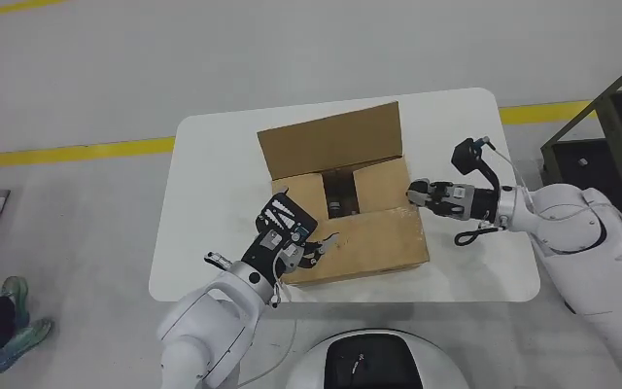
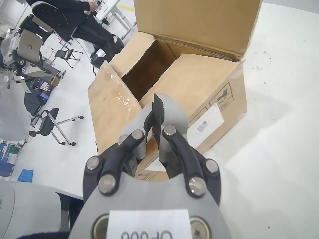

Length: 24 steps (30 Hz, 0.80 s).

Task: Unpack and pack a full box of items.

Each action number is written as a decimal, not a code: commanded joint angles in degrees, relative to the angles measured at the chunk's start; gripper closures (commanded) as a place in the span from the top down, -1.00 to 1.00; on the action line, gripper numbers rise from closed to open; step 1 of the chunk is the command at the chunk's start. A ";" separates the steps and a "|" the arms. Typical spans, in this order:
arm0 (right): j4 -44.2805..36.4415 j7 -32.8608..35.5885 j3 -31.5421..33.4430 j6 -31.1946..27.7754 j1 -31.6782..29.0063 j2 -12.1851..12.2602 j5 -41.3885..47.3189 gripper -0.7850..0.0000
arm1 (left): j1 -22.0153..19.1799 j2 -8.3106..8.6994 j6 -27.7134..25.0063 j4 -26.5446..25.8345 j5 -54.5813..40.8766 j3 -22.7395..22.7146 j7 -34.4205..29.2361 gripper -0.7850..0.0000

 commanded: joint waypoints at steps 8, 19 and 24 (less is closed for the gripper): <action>0.38 0.23 -0.68 -1.41 -0.42 0.42 1.54 -1.00 | 0.00 0.00 0.00 0.00 0.00 0.00 0.00 1.00; -3.18 8.88 1.31 -4.21 -4.54 2.04 17.95 -0.62 | 0.00 0.00 0.00 0.00 0.00 0.00 0.00 1.00; -3.81 10.90 1.89 -4.64 -5.70 2.65 18.55 -0.29 | 0.00 0.00 0.00 0.00 0.00 0.00 0.00 1.00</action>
